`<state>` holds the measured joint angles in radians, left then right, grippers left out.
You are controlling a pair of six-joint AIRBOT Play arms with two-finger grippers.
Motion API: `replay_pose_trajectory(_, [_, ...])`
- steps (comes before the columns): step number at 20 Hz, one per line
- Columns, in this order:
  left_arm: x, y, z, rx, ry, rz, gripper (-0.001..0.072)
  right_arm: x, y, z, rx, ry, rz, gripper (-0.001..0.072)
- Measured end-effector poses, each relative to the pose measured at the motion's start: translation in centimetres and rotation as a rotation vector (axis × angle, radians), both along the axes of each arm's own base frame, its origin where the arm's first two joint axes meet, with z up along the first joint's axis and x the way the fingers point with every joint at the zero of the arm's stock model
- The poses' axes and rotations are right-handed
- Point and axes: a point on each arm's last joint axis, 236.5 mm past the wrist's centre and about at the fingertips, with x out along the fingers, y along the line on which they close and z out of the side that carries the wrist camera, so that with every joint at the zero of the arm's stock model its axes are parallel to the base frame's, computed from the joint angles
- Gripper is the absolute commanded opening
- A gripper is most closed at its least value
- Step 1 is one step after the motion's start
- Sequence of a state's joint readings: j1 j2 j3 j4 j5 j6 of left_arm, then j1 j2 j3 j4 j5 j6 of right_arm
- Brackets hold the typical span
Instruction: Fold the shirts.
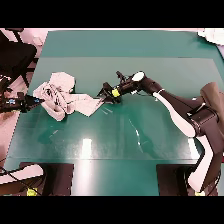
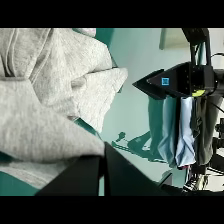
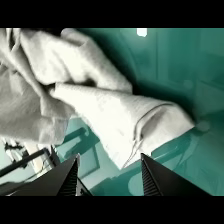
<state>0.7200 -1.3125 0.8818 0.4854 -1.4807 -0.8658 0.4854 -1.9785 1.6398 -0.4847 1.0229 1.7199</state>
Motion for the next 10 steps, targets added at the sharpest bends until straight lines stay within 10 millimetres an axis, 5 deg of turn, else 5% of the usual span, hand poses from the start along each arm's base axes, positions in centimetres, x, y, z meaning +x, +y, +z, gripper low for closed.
replay_pose_trajectory(10, [0.3, -0.1, 0.5, -0.021, -0.014, 0.006, 0.0027, 0.8, 1.3, -2.5, -0.056, 0.028, -0.102, 0.0443])
